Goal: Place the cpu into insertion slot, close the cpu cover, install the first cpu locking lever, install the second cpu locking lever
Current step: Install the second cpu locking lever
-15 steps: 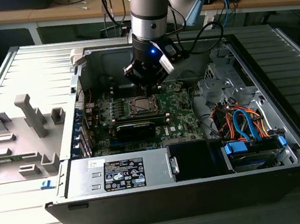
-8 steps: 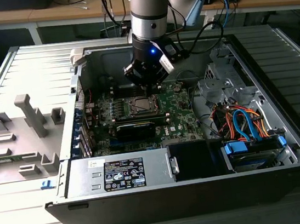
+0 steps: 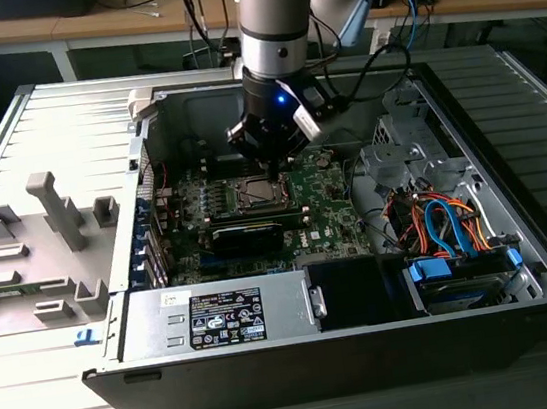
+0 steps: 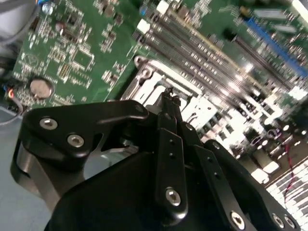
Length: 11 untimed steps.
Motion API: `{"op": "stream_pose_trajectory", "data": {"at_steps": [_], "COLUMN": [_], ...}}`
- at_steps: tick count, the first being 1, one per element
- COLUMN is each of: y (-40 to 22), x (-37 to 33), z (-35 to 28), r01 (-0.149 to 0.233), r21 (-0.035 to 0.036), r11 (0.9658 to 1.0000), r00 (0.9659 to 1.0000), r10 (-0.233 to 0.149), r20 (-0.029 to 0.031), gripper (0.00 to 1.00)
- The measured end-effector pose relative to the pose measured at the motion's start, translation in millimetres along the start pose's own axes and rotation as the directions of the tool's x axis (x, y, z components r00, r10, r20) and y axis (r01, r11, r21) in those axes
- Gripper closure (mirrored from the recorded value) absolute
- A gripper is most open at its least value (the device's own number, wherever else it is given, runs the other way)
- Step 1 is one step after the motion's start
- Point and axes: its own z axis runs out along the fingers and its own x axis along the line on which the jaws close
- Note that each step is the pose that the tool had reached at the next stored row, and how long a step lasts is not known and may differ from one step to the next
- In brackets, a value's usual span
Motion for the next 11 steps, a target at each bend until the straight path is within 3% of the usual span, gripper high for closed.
{"op": "stream_pose_trajectory", "data": {"at_steps": [2,3,5,8,11], "y": [-7.9,-15.6,-21.8,-29.9,-35.9], "x": [0.7,1.4,2.0,3.8,7.1], "z": [1.1,2.2,3.0,3.9,5.1], "r01": [0.000,0.000,0.001,0.003,0.004], "r21": [-0.0005,-0.0061,-0.0252,-0.0699,-0.0968], "r11": [1.0000,1.0000,0.9997,0.9975,0.9953], "r00": [1.0000,1.0000,1.0000,1.0000,0.9999], "r10": [0.000,0.000,-0.001,-0.002,-0.003], "r20": [0.0000,0.0006,0.0025,0.0071,0.0098], "gripper": [0.89,0.89,0.89,0.89,0.89]}}
